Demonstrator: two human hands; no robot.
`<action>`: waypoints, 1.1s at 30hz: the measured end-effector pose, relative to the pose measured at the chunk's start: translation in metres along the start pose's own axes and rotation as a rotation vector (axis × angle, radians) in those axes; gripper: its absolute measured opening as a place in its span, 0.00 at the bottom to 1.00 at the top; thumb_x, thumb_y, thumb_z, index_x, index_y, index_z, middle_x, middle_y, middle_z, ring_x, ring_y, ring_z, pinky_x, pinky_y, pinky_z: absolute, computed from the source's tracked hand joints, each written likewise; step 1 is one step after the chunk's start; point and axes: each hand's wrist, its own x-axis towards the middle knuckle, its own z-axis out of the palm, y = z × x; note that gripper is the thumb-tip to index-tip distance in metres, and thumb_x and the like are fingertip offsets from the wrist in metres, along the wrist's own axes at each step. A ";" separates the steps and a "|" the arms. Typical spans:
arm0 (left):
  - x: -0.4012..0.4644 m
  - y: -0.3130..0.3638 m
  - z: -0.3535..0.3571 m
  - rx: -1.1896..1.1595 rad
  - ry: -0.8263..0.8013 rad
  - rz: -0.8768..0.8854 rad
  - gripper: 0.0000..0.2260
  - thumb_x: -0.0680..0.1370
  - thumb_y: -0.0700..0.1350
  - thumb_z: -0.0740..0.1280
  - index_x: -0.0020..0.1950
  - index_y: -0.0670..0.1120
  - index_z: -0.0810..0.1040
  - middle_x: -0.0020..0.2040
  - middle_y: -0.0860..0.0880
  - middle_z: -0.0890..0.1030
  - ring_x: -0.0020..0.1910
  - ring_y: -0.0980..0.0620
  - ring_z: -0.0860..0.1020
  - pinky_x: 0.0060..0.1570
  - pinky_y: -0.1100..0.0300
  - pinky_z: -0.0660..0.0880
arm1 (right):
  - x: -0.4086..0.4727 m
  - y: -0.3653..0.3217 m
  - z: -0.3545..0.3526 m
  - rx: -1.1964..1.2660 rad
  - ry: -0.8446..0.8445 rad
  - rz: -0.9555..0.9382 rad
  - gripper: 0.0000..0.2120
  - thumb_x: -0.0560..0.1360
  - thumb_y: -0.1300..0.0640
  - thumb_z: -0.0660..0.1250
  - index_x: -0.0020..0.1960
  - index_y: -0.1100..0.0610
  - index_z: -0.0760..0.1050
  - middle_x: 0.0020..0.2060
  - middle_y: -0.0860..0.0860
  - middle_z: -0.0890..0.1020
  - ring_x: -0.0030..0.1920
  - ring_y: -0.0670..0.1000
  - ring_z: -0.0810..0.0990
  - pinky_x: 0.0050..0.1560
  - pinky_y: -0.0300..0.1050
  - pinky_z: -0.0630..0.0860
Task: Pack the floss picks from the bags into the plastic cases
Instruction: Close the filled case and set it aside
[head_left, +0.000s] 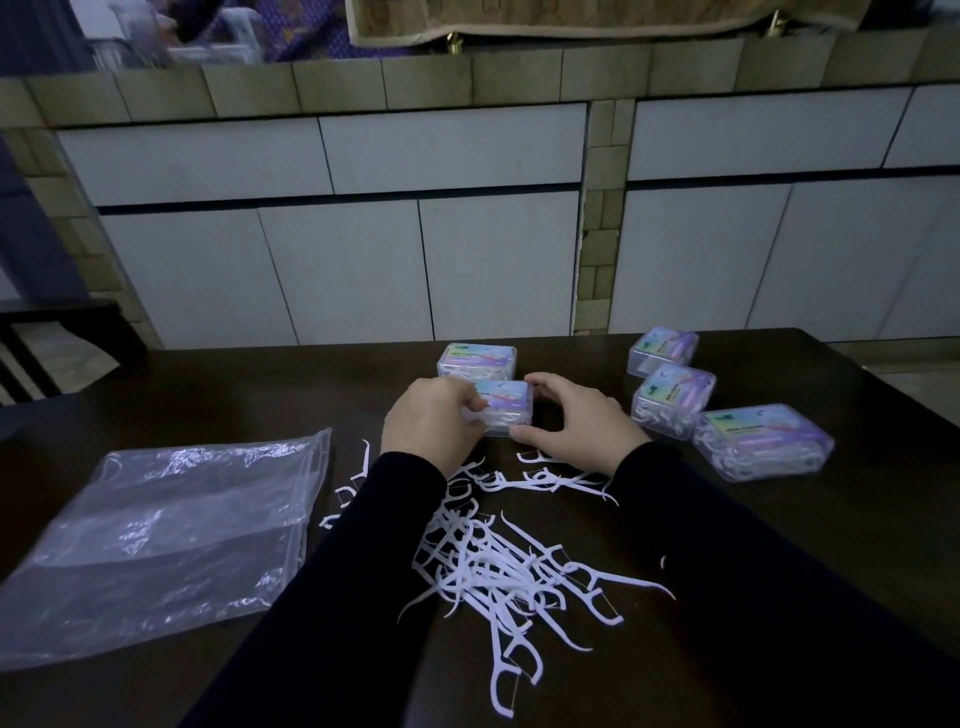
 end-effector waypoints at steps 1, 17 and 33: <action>0.000 0.001 -0.002 0.013 0.000 -0.004 0.11 0.76 0.49 0.69 0.58 0.54 0.79 0.60 0.49 0.77 0.53 0.53 0.76 0.51 0.62 0.69 | -0.001 -0.002 0.000 -0.032 0.000 0.000 0.35 0.74 0.39 0.67 0.75 0.46 0.58 0.70 0.46 0.72 0.69 0.49 0.70 0.70 0.54 0.61; 0.022 0.110 -0.009 -0.256 -0.111 0.184 0.11 0.80 0.49 0.63 0.61 0.53 0.76 0.53 0.53 0.79 0.48 0.58 0.75 0.43 0.68 0.69 | 0.000 0.063 -0.102 0.104 0.404 0.244 0.16 0.78 0.50 0.64 0.65 0.50 0.74 0.54 0.47 0.79 0.53 0.48 0.77 0.56 0.47 0.76; 0.114 0.168 0.087 -0.311 -0.337 0.080 0.15 0.80 0.52 0.61 0.64 0.49 0.78 0.62 0.49 0.79 0.58 0.51 0.77 0.54 0.63 0.70 | 0.056 0.147 -0.123 0.085 -0.053 0.476 0.22 0.78 0.57 0.65 0.71 0.56 0.69 0.65 0.54 0.76 0.63 0.55 0.74 0.65 0.48 0.69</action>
